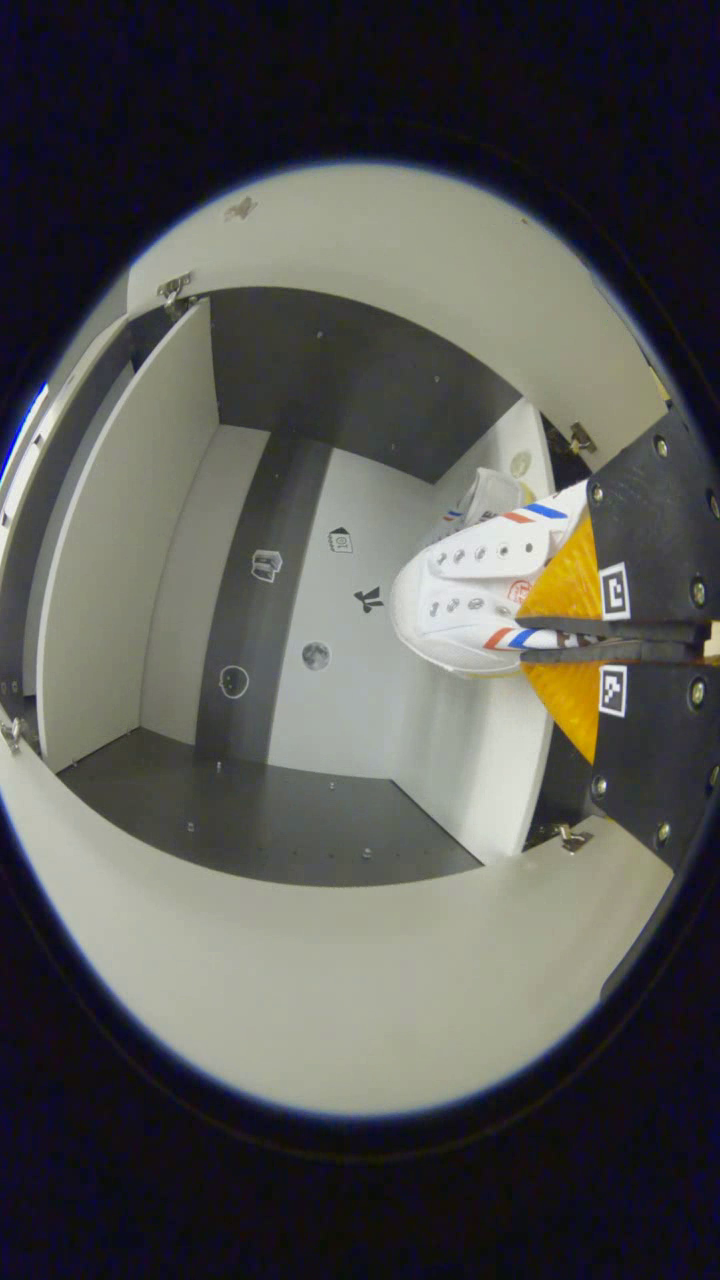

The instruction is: Grab one shoe with the right hand and put it into the shoe cabinet, grab the other shoe with the left hand and put it into the shoe cabinet; then close the right door with the right hand and the left door with the left hand.

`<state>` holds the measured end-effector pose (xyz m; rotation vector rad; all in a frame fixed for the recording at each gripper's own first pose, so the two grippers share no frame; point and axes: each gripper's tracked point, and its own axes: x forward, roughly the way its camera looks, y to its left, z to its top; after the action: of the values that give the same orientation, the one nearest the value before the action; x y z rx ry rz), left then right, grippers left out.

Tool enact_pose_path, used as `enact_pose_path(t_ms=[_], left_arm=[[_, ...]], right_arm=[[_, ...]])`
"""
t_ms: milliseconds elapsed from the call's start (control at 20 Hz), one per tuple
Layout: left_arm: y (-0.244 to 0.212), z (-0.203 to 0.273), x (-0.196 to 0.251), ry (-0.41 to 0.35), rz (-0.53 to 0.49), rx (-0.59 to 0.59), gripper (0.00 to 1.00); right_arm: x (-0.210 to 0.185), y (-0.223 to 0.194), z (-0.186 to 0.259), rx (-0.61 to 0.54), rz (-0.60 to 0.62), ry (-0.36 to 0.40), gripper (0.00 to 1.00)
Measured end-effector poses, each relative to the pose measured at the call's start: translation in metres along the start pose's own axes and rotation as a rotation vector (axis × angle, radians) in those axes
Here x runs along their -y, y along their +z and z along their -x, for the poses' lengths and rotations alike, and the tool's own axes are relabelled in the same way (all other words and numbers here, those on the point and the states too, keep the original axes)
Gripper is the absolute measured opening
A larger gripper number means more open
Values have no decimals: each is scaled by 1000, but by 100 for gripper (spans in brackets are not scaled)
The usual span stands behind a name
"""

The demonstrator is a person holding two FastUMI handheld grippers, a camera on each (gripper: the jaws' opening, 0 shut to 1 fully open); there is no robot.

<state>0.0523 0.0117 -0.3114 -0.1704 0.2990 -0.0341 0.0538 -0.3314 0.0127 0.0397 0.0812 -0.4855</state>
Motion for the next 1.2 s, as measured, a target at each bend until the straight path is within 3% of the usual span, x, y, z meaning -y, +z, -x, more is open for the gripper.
enact_pose_path(t_ms=[150,350,750,850,900,1050,1150,1200], left_arm=[[2,2,0,10,-7,21,1],[1,0,-1,33,-36,37,1],[-12,-12,-2,61,-51,-56,1],[-16,-19,-4,67,-53,-67,1],[-17,-18,-5,72,-56,-72,1],[-20,-13,-12,105,-41,-84,1],[-19,-4,-11,103,12,-73,6],[-12,2,-13,101,27,-48,14]], right_arm=[[5,20,-3,43,-40,-15,96],[5,12,-6,21,-85,-20,98],[26,10,-19,4,-113,-72,98],[24,13,-26,3,-128,-59,98],[22,18,-29,13,-136,-49,93],[15,28,-39,41,-144,-21,98],[2,33,-42,44,-136,31,98],[-5,33,-42,41,-120,55,98]])
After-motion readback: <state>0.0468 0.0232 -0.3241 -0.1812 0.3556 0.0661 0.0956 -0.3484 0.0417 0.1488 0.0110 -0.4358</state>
